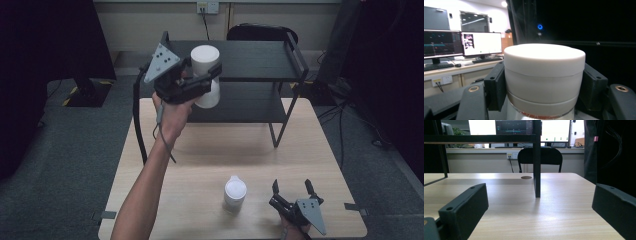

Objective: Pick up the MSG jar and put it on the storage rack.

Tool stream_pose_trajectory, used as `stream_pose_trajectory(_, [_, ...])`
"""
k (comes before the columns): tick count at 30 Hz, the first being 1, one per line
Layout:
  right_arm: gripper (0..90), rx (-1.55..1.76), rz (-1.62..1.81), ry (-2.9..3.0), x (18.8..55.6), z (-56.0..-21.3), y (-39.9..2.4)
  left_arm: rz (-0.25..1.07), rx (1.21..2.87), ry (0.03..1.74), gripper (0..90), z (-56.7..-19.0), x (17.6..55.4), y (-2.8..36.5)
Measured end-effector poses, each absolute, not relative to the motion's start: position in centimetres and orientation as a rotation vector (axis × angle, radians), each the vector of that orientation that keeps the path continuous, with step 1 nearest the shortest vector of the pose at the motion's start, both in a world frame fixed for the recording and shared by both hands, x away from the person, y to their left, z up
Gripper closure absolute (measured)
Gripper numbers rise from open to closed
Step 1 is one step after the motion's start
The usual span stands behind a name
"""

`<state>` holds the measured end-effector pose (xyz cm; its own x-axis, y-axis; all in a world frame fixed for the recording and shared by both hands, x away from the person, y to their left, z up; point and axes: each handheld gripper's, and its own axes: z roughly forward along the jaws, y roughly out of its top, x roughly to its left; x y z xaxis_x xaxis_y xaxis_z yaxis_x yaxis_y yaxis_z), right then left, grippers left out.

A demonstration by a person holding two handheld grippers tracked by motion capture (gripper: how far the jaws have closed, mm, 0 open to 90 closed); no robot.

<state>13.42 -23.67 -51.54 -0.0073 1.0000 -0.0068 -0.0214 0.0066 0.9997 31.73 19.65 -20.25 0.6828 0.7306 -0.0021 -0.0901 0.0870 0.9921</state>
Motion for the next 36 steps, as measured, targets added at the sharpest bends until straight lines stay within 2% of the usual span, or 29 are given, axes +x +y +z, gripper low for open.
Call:
stream_pose_trajectory(7, [0.0, 1.185, 1.222, 1.203, 13.4, -51.5, -23.7, 0.712, 1.300, 0.693, 34.2, -18.8, 34.4, 17.7])
stream_pose_trajectory(15, [0.0, 1.183, 1.223, 1.204, 13.4, -51.6, -23.7, 0.775, 1.284, 0.782, 34.2, -19.1, 37.2, 14.8])
stream_pose_trajectory(26, [0.0, 1.182, 1.226, 1.206, 13.4, -51.6, -23.8, 0.840, 1.301, 0.786, 34.2, -19.0, 38.7, 13.4])
stream_pose_trajectory(36, [0.0, 1.182, 1.225, 1.207, 13.4, -51.5, -23.8, 0.870, 1.302, 0.812, 34.2, -19.0, 38.6, 12.4])
